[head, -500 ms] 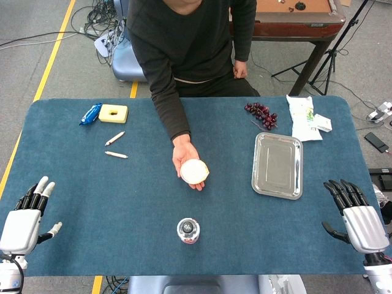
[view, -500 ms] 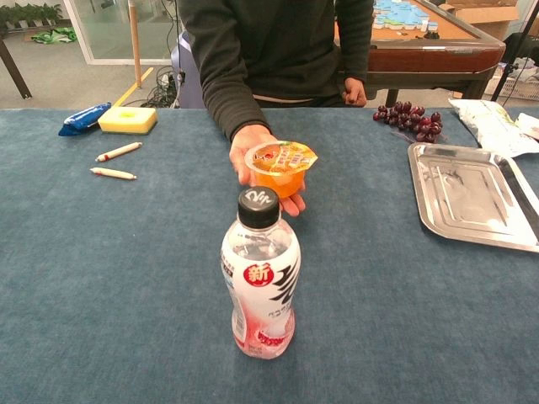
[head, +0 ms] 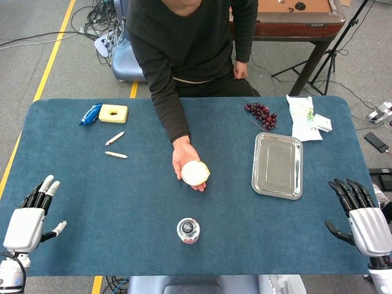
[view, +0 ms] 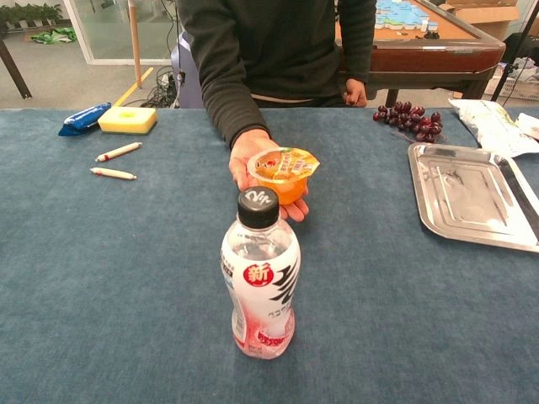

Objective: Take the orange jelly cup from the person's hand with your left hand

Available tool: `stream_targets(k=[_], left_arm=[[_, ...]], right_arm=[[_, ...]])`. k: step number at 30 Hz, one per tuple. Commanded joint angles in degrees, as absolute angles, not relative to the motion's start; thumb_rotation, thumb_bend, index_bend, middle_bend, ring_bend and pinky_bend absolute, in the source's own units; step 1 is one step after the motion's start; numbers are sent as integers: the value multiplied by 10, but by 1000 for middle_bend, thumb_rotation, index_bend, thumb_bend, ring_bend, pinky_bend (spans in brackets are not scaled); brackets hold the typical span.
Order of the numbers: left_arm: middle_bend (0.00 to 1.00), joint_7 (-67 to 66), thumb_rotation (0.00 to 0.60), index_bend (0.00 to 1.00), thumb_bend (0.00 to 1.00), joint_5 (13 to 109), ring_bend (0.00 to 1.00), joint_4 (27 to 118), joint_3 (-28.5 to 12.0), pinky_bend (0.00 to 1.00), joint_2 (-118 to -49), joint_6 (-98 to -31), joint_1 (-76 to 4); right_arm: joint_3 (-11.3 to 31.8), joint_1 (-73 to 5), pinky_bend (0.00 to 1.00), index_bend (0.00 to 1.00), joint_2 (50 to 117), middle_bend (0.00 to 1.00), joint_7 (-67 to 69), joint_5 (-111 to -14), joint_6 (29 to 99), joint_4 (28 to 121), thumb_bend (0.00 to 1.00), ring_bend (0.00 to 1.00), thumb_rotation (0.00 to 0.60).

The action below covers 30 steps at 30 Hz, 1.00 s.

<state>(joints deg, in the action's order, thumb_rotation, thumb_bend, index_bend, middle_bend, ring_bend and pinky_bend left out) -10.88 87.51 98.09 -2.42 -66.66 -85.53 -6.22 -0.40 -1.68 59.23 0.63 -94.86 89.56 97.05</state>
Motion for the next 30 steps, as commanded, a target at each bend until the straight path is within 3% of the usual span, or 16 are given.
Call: stream_targets(k=[1, 8, 14, 30], left_arm=[[0, -75, 600, 0, 197, 889, 0, 966, -28, 155, -659, -831, -84], [0, 14, 600, 0, 197, 927, 0, 940, -48, 151, -641, -764, -159], [0, 133, 600, 0, 197, 973, 0, 895, -66, 139, -645, -663, -271], [0, 197, 600, 0, 197, 1004, 0, 790, -92, 130, -760, -508, -495]], right_arm=[[-3, -17, 88, 90, 589, 99, 5, -951, 898, 973, 190, 0, 600], [0, -17, 88, 90, 578, 99, -10, -957, 903, 989, 191, 0, 600], [-2, -21, 88, 90, 579, 99, -19, -964, 895, 1001, 190, 0, 600], [-1, -28, 88, 90, 577, 99, -57, -957, 875, 1027, 191, 0, 600]])
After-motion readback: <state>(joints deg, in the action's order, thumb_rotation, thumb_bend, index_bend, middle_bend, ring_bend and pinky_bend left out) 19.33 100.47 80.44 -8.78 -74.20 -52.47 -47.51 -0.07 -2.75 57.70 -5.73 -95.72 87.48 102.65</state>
